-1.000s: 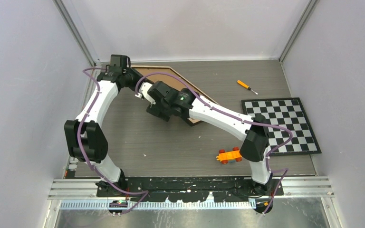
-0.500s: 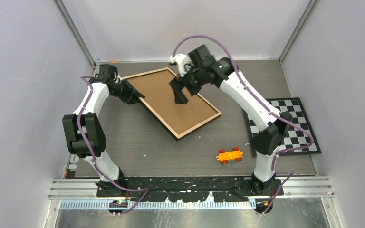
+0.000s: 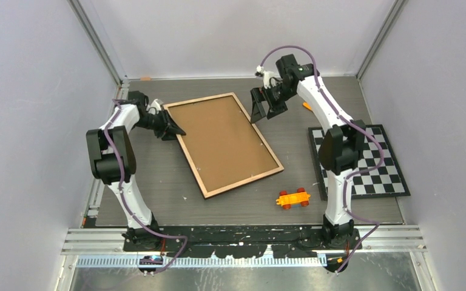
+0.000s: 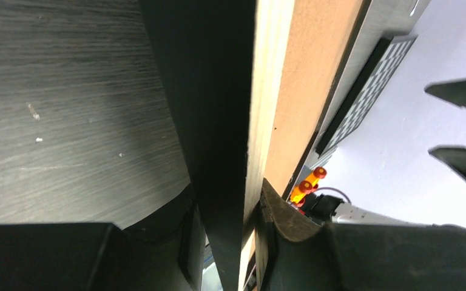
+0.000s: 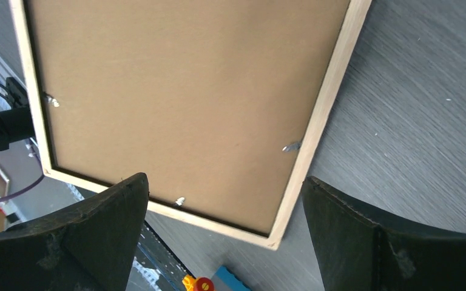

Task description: Take the photo out of the frame

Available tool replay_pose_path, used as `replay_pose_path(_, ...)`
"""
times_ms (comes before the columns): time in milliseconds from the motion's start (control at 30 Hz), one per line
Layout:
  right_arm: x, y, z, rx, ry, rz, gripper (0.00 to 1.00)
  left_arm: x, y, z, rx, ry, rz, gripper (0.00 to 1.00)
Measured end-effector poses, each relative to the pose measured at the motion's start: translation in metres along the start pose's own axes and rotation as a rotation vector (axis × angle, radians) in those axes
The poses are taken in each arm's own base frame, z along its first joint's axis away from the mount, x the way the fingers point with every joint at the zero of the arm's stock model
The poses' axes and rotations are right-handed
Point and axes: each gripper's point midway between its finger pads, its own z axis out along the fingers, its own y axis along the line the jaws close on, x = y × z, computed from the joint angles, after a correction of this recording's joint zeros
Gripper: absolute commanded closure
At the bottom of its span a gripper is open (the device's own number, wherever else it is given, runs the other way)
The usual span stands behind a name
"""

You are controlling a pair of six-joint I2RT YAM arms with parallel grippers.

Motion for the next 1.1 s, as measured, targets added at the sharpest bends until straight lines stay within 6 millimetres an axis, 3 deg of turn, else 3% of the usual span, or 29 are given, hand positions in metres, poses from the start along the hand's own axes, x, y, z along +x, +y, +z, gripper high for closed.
replay_pose_path(200, 0.018, -0.042, 0.037, -0.04, 0.084, 0.105, 0.0, -0.003, 0.008, 0.016, 0.017, 0.076, 0.064, 0.89)
replay_pose_path(333, 0.025, -0.053, 0.042, -0.05, 0.101, 0.141, 0.0, -0.012, 0.01, 0.035, 0.027, 0.136, 0.114, 0.85)
replay_pose_path(567, 0.042, -0.055, 0.053, -0.072, 0.14, 0.173, 0.0, -0.016, 0.013, 0.067, 0.021, 0.213, 0.168, 0.54)
replay_pose_path(633, 0.052, -0.056, 0.057, -0.074, 0.163, 0.19, 0.0, -0.025, 0.02, 0.074, -0.018, 0.208, 0.195, 0.37)
replay_pose_path(700, 0.062, -0.058, 0.061, -0.077, 0.185, 0.208, 0.0, -0.029, 0.014, 0.073, -0.016, 0.214, 0.202, 0.26)
replay_pose_path(767, 0.072, -0.06, 0.063, -0.08, 0.209, 0.229, 0.0, -0.04, 0.01, 0.069, -0.041, 0.182, 0.256, 0.22)
replay_pose_path(800, 0.076, -0.062, 0.064, -0.081, 0.217, 0.24, 0.0, -0.045, 0.009, 0.068, -0.051, 0.167, 0.28, 0.12)
replay_pose_path(867, 0.085, -0.067, 0.064, -0.081, 0.232, 0.261, 0.0, -0.053, 0.009, 0.066, -0.071, 0.144, 0.303, 0.04)
replay_pose_path(1100, 0.114, -0.086, 0.061, -0.045, 0.28, 0.322, 0.0, -0.043, 0.016, 0.055, -0.106, 0.122, 0.325, 0.0)
